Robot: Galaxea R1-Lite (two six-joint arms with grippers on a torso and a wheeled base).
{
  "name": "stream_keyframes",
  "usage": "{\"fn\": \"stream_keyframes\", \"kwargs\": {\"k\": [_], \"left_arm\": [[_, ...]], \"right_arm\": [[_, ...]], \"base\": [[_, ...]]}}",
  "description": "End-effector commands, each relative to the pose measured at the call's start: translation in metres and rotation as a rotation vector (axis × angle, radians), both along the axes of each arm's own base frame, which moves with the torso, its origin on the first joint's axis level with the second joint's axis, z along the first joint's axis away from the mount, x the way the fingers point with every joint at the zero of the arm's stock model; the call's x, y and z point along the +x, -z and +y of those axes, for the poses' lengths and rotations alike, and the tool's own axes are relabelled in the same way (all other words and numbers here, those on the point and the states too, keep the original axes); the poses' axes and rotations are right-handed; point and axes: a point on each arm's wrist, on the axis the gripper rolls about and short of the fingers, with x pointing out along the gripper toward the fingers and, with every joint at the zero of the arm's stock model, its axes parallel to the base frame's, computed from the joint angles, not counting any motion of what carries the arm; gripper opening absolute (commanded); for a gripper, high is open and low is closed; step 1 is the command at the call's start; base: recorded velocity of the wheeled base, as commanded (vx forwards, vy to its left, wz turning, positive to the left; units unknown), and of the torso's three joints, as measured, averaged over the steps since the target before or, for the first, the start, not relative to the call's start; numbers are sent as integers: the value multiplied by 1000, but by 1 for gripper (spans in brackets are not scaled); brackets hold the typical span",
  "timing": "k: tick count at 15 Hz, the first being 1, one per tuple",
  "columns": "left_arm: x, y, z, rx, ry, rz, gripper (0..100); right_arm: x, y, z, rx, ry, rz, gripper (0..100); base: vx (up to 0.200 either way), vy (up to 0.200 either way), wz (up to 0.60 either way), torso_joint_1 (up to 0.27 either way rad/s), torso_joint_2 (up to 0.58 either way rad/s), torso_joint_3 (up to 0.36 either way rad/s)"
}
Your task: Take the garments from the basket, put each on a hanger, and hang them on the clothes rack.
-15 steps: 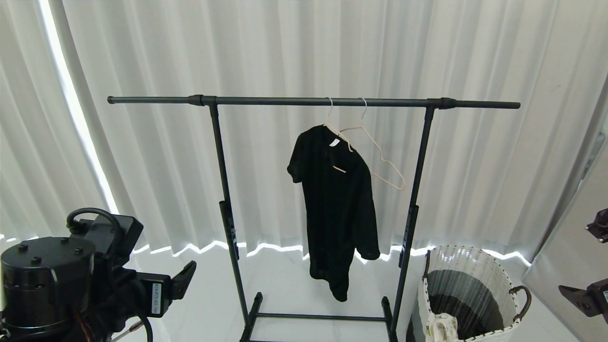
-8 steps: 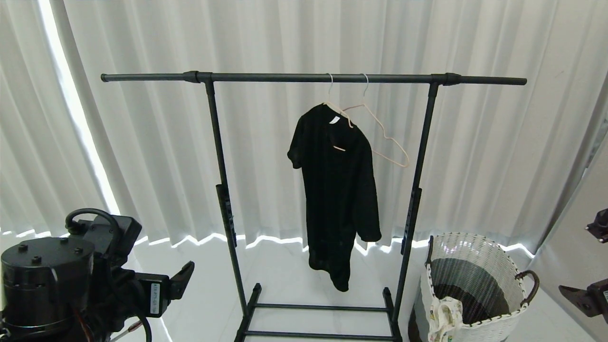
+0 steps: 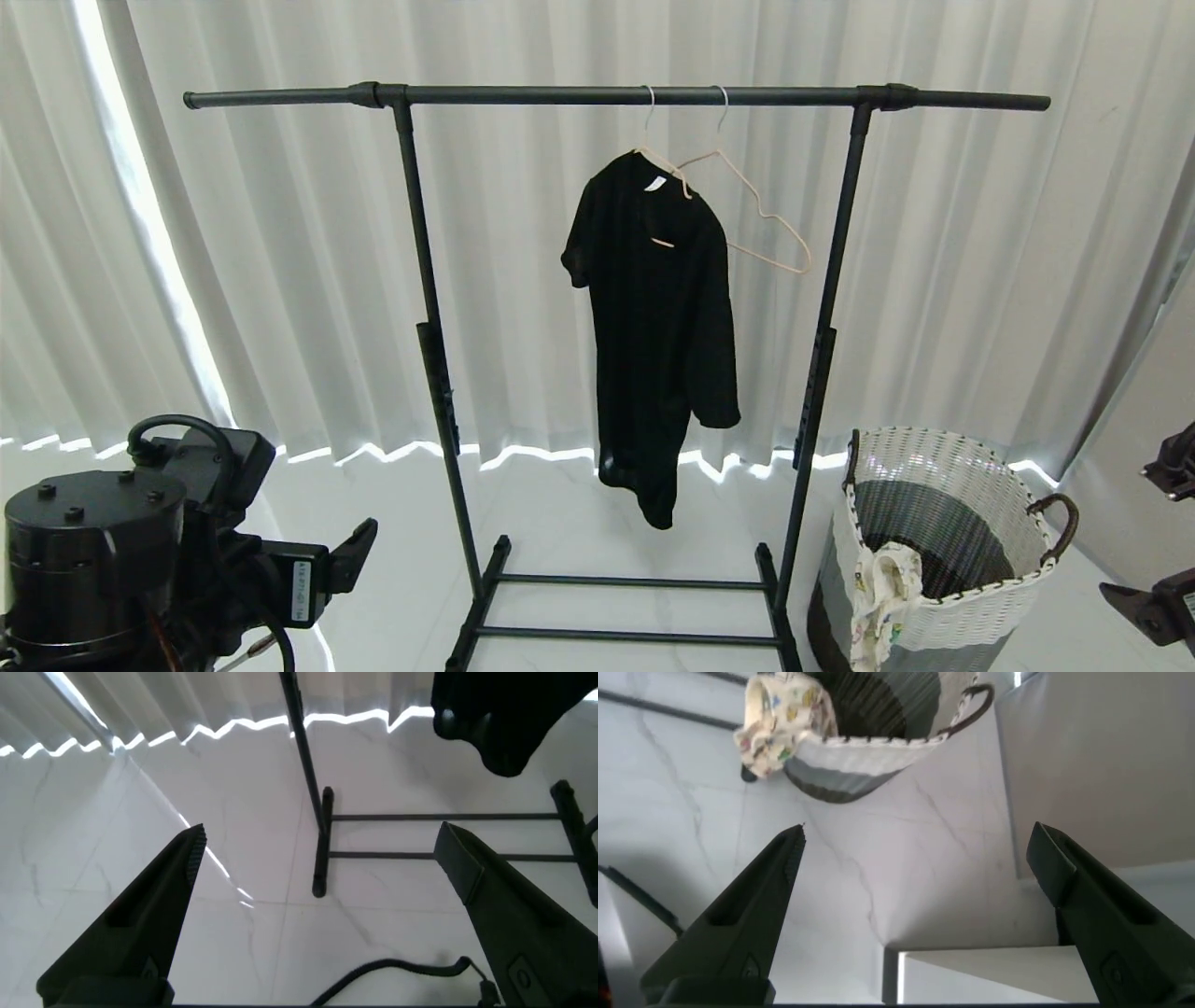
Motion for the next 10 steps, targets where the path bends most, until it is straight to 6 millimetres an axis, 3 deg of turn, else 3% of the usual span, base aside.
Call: {"fn": "stream_keyframes", "kwargs": {"k": [1, 2, 6, 10], "left_arm": [[1, 0, 0, -1, 0, -1, 100], [1, 0, 0, -2, 1, -1, 100], [2, -1, -4, -16, 39, 4, 100], [8, -3, -7, -17, 44, 2, 100]], "right_arm": [[-3, 9, -1, -14, -2, 35, 100], [-4, 12, -1, -24, -9, 49, 100], [-3, 21, 4, 47, -222, 83, 100], [14, 44, 9, -41, -296, 150, 100]], "base": [[0, 0, 0, 2, 300, 163], [0, 0, 0, 0, 0, 0], [200, 0, 0, 13, -21, 6], [200, 0, 0, -39, 78, 58]]}}
